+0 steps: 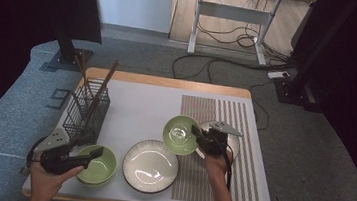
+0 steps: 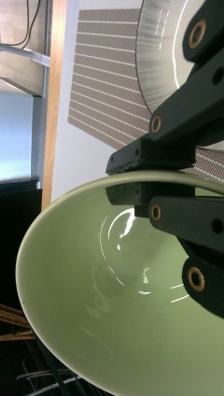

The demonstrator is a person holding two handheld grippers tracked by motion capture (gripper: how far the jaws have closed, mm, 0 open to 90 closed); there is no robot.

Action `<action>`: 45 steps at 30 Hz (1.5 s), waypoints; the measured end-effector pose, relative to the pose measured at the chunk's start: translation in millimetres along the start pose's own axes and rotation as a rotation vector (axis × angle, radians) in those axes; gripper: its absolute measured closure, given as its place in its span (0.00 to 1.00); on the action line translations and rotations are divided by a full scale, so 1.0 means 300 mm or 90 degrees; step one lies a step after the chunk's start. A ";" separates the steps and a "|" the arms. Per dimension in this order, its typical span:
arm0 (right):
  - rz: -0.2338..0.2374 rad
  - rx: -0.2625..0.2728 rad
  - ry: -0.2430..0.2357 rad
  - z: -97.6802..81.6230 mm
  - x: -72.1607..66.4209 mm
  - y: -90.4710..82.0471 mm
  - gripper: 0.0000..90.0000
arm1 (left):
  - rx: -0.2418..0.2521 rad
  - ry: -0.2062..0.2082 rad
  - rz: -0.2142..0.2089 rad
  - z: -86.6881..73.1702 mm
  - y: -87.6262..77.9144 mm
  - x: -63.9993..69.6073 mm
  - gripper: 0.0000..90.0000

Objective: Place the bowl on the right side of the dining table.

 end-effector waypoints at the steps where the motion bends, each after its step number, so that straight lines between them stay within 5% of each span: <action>1: -0.001 -0.001 0.001 -0.001 0.004 -0.001 0.94 | -0.002 0.000 -0.001 -0.001 0.001 0.000 0.40; 27: -0.069 0.008 0.042 -0.015 0.172 -0.065 0.94 | -0.009 -0.005 -0.008 -0.008 0.002 -0.004 0.40; 45: -0.086 -0.006 0.048 -0.030 0.226 -0.086 0.94 | -0.027 0.005 -0.010 -0.021 0.015 0.006 0.40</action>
Point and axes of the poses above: each handheld gripper's, and its own axes: y roughly forward along the jaws, z roughly out of its top, x roughly to its right, the point moved 10 cm from there along y, roughly forward along the jaws, and after that the axes turned 8 degrees about z, right-handed, at the moved point
